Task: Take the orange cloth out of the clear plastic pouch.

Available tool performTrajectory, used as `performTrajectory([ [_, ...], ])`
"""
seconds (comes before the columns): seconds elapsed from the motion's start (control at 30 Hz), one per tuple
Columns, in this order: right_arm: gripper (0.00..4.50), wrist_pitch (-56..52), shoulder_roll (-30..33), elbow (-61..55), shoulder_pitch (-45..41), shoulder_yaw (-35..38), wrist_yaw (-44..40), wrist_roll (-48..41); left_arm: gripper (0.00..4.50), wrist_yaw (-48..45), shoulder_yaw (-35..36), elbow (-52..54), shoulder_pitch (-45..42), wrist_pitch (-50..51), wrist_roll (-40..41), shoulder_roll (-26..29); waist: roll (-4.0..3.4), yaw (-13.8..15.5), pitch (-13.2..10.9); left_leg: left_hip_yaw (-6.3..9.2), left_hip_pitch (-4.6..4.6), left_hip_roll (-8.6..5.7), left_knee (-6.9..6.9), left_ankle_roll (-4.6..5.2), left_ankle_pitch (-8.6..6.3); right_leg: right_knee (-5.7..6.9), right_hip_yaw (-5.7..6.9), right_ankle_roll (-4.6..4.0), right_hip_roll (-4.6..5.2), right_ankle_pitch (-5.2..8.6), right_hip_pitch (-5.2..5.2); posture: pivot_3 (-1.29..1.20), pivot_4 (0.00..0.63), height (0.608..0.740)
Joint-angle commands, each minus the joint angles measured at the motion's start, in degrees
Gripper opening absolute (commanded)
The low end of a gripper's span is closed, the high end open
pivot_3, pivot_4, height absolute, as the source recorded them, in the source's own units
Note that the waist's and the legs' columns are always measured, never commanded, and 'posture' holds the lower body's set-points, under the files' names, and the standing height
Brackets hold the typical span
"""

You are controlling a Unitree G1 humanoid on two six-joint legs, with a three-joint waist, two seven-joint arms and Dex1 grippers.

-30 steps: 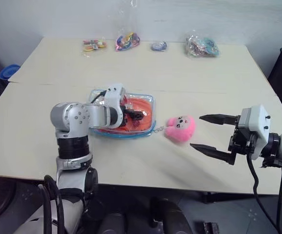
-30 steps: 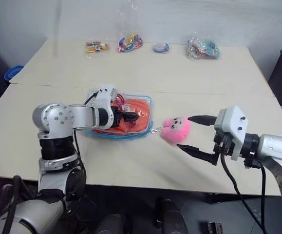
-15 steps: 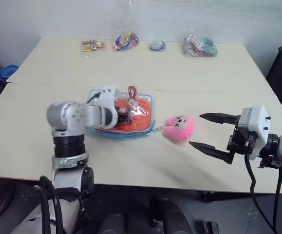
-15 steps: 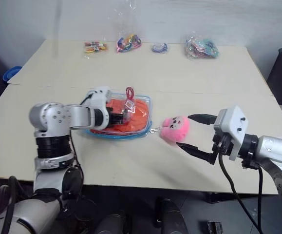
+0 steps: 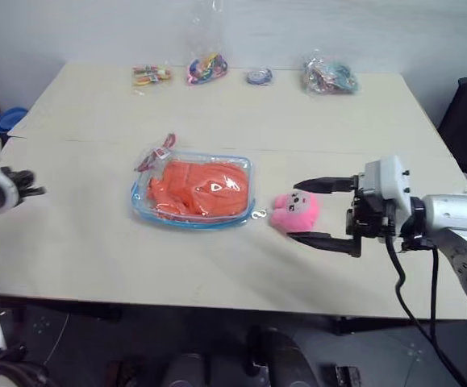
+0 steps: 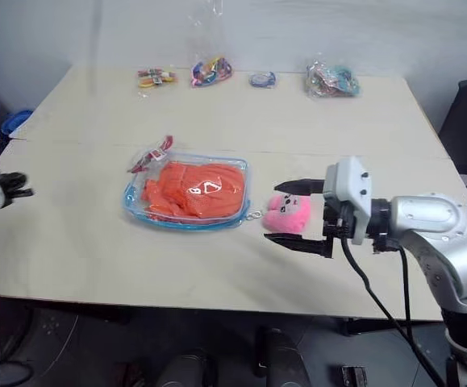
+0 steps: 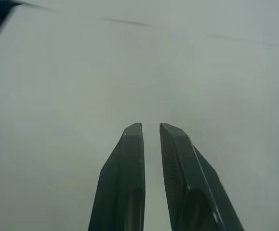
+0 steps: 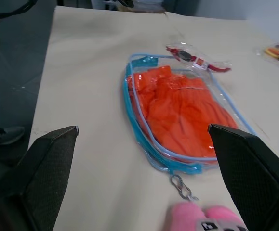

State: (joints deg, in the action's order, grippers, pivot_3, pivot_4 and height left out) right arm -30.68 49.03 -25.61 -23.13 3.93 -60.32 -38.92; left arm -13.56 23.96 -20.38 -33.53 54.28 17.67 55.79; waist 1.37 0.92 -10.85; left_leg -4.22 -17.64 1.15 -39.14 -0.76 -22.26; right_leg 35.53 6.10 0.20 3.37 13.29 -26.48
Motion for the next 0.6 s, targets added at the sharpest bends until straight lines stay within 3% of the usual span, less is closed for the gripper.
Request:
performTrajectory([
  [0.03,4.5,2.2,-0.7,1.2,-2.0,-1.2,-1.9,1.2,0.77,-3.3,4.4,5.5,-0.1,-0.2,3.5,-0.7,0.03,0.6,0.0,0.03,-0.04,0.0,-0.01,0.05,-0.02,0.0,0.03,0.02,0.01,-0.02,0.0,0.0,0.15,0.74],
  [0.17,4.5,2.3,-1.8,3.1,-4.3,-2.4,-2.5,2.0,1.75,-5.2,4.3,16.5,-4.6,8.7,11.8,-7.1,0.08,1.3,0.0,0.44,-0.62,-0.03,-0.32,0.14,-0.05,-0.03,0.39,0.14,0.12,-0.08,-0.11,0.0,0.15,0.74],
  [0.27,4.5,2.3,-2.1,3.2,-4.4,-2.5,-2.5,2.2,2.56,-6.0,-1.9,23.3,-7.8,12.8,14.0,-11.1,0.1,1.3,0.0,0.47,-0.7,-0.05,-0.42,0.17,-0.07,-0.04,0.43,0.18,0.11,-0.11,-0.1,0.0,0.15,0.74],
  [0.37,4.5,1.4,-1.8,1.5,-3.3,-1.6,-1.9,1.5,3.39,-7.8,-14.1,27.1,-11.0,10.9,10.6,-13.5,0.1,0.7,0.0,0.42,-0.68,-0.1,-0.42,0.17,-0.07,-0.03,0.39,0.21,0.1,-0.13,-0.09,0.0,0.15,0.74],
  [0.5,4.5,0.6,-1.5,0.1,-2.2,-0.4,-0.6,1.1,3.39,-8.5,-25.3,20.9,-14.2,3.7,3.0,-15.9,0.1,0.0,0.0,0.29,-0.56,-0.07,-0.42,0.13,-0.05,0.07,0.26,0.21,0.01,-0.13,-0.07,0.0,0.15,0.74],
  [0.6,4.5,0.1,-1.4,-0.9,-1.2,0.5,0.5,1.1,3.39,-7.8,-29.5,15.0,-16.6,-0.4,-2.0,-17.0,0.09,-0.8,0.0,0.2,-0.5,-0.02,-0.42,0.08,-0.03,0.09,0.17,0.18,-0.06,-0.12,-0.08,0.0,0.15,0.74],
])
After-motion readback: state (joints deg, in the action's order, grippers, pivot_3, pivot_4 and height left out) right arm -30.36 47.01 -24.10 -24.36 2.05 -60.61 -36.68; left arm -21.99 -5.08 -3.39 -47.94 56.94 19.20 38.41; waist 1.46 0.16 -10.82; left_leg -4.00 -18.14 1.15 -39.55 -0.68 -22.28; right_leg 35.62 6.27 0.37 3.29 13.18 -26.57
